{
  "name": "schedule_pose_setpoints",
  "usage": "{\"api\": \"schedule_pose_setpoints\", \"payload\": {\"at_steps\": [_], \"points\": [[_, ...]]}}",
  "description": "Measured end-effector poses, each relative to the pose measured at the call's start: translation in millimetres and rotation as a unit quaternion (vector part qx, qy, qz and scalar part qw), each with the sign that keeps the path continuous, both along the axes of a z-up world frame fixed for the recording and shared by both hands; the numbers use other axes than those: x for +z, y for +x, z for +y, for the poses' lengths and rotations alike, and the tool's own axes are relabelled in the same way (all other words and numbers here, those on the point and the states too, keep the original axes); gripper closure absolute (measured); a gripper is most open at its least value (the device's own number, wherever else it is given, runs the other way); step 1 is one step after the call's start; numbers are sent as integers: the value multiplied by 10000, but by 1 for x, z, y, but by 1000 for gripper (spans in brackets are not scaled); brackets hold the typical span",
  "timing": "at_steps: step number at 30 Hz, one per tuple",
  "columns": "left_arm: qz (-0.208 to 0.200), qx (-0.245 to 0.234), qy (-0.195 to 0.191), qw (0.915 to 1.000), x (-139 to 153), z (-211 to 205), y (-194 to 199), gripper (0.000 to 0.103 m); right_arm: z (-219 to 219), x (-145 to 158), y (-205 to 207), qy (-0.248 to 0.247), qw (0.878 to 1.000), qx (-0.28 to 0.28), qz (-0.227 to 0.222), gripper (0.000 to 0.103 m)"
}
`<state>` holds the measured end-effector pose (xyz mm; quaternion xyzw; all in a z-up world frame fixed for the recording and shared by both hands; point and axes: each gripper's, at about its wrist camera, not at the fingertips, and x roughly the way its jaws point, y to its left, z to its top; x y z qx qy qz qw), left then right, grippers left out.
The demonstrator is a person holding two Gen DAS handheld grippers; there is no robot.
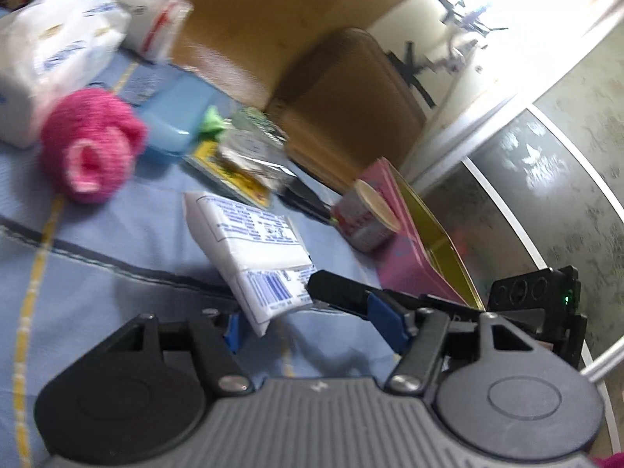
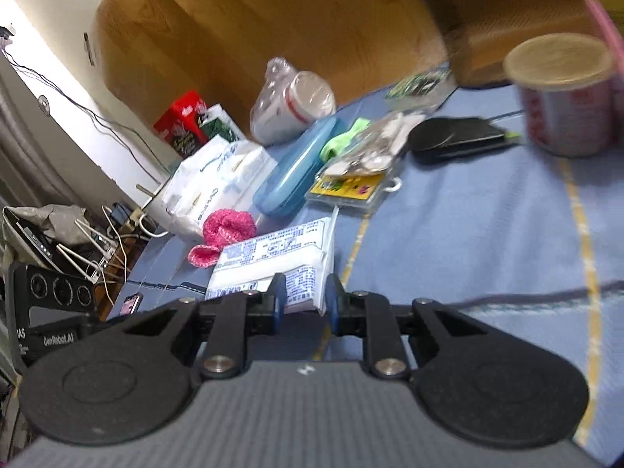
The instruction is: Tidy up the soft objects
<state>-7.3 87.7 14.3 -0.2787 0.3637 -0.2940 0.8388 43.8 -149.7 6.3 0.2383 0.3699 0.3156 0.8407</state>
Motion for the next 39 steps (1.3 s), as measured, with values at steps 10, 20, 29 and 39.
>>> {"api": "schedule_pose_setpoints", "payload": {"at_steps": [10,20,29,39], "points": [[-341,-510,261,9978,33,-52,4,40,-43,13,-28,172,9969,-556,-527,79],[-1058,-1458,745,9808,82,-177,32,43,-126,34,-45,292,9815,-1462,-1203,100],[-989,-1523,666,9811,89,-217,65,40,-192,26,-57,285,9729,-1868,-1334,96],[-114,-729,1046,9918,32,-150,60,24,-136,-19,-32,-396,9960,-595,-543,76]]}}
